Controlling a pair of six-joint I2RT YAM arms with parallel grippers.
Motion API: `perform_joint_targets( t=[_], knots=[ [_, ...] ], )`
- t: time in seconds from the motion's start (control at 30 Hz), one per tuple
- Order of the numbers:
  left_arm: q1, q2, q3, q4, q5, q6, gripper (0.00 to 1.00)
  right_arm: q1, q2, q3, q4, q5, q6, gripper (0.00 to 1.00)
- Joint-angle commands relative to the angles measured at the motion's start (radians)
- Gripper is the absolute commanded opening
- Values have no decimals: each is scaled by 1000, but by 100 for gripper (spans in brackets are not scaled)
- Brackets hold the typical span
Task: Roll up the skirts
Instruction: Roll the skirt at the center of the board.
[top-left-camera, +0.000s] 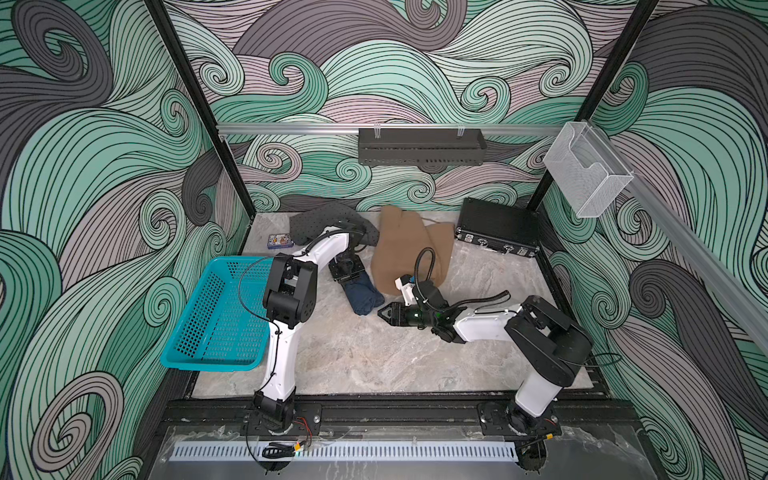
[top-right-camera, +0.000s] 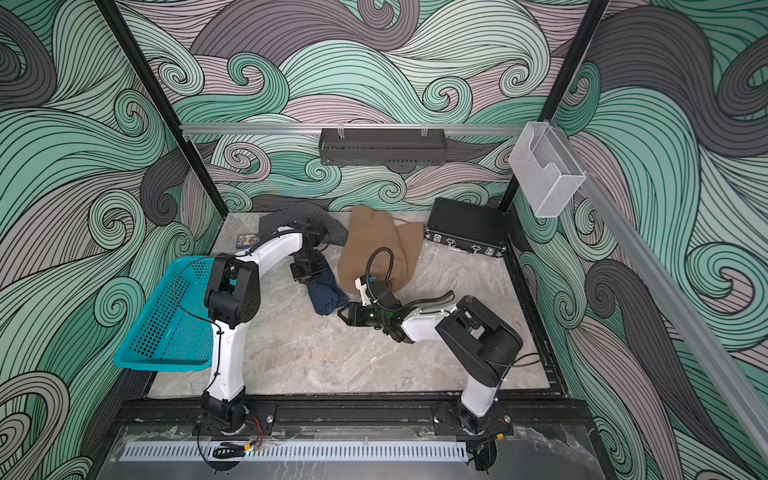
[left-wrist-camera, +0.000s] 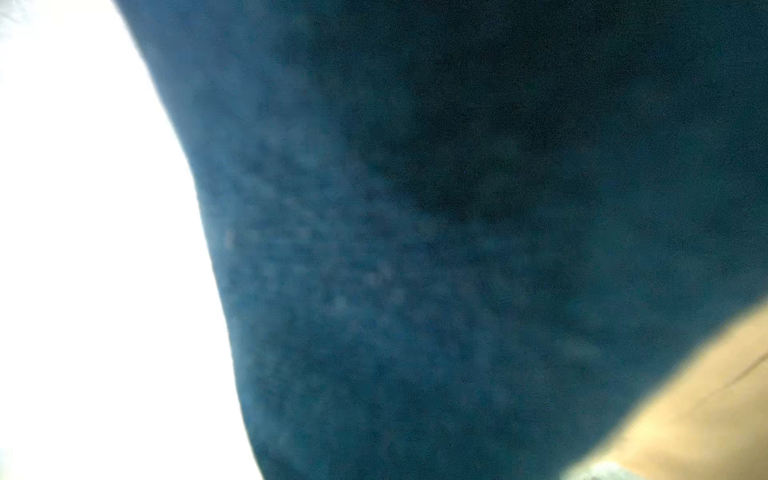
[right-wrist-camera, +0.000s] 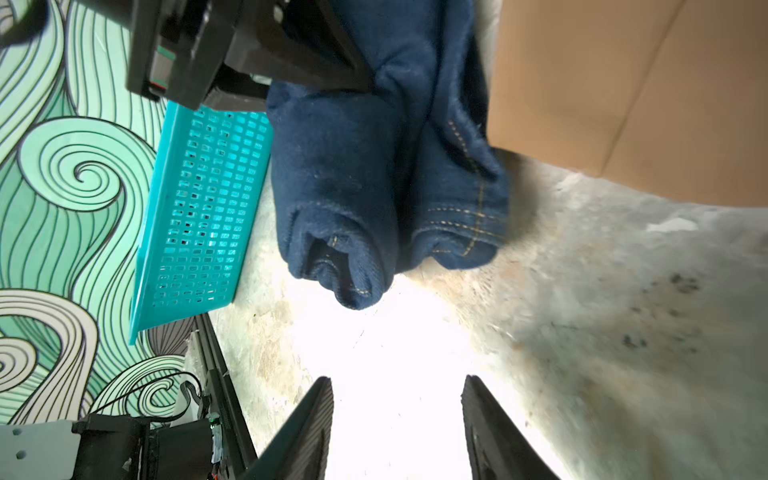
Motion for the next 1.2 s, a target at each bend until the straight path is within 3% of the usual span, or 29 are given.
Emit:
perform_joint_targets(
  t=[0.0,0.1,0.2,0.5,0.6,0.67,0.83,0.97,1.17],
  knots=[
    [22,94,-37,-116,-140,-9,0,-4,-5,130,-221,40,-1,51],
    [18,100,-14,-146,-122,-6,0,-12,29,203,-246,41,62,53],
    [18,96,-13,-164,-128,-2,0,-26,109,307,-266,-42,93,52],
    [12,107,12,-235,-141,37,0,-27,287,456,-277,-137,46,57],
    [11,111,22,-254,-139,41,0,-27,297,430,-205,-160,59,50],
    [10,117,39,-268,-135,43,0,-27,302,401,-142,-174,83,37],
    [12,132,103,-293,-110,40,12,-32,357,379,-100,-192,158,2],
    [13,134,170,-322,-116,46,23,-64,380,342,-130,-141,185,0],
    [28,121,249,-312,-76,74,56,-93,433,349,-183,-132,146,0]
  ],
)
